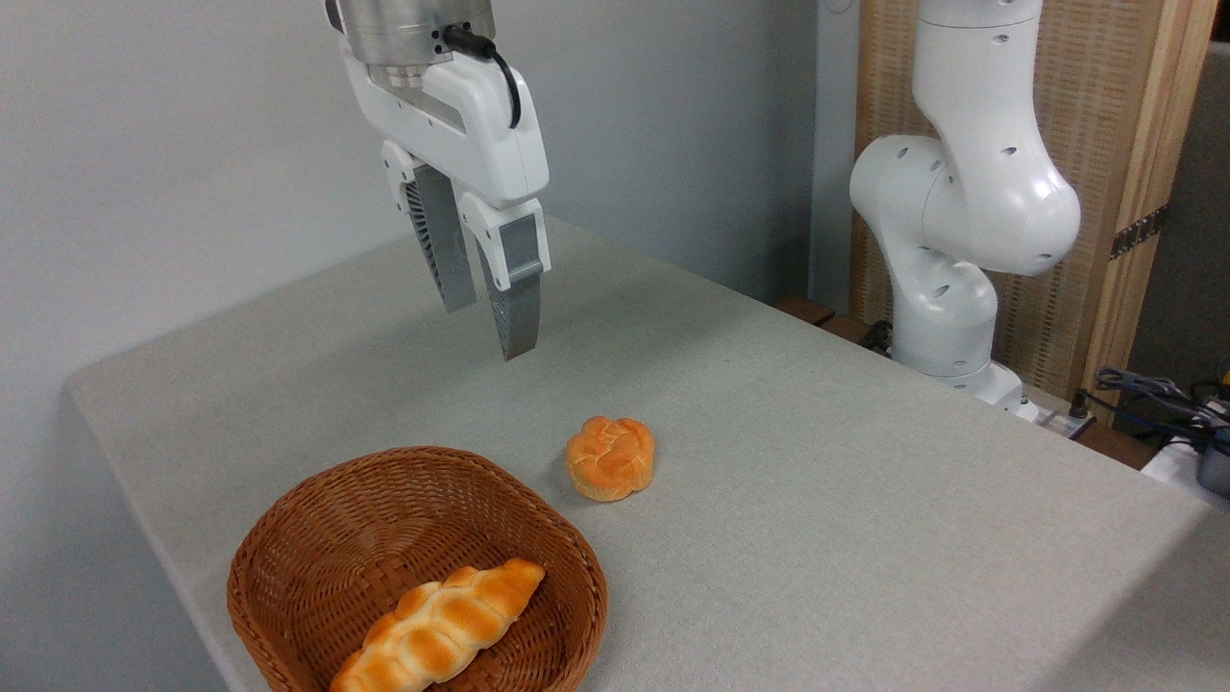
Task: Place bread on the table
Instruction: 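Open the gripper, release the roll, and raise the gripper away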
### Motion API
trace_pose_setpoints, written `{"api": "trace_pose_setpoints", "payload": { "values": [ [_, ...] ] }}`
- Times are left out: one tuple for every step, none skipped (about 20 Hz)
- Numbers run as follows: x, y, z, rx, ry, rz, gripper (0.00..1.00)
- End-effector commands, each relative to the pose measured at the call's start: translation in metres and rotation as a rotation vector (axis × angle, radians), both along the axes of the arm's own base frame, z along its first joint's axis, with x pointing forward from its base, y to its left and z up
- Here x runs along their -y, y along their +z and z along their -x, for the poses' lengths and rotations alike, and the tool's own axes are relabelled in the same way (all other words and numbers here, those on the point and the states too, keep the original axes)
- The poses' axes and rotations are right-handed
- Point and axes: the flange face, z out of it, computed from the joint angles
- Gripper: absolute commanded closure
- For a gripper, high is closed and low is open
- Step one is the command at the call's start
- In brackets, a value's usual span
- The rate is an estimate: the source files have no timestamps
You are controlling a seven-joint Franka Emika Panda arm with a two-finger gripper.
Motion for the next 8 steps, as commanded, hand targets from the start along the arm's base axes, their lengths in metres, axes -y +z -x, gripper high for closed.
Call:
{"api": "trace_pose_setpoints", "payload": {
  "values": [
    [0.0017,0.0013,-0.0004,-0.019,0.008,-0.031,0.00],
    [0.0017,0.0005,-0.0004,-0.020,0.007,-0.031,0.00],
    [0.0016,0.0005,-0.0004,-0.020,0.005,-0.033,0.00],
    [0.0017,-0.0002,-0.0004,-0.022,0.005,-0.031,0.00],
    [0.0017,-0.0009,-0.0003,-0.023,0.005,-0.031,0.00],
    [0.0009,-0.0002,-0.0004,-0.022,0.005,-0.031,0.00],
    [0.0000,-0.0002,-0.0005,-0.021,-0.004,-0.031,0.00],
    [0.0000,0.0008,-0.0002,-0.018,-0.004,-0.031,0.00]
  ]
}}
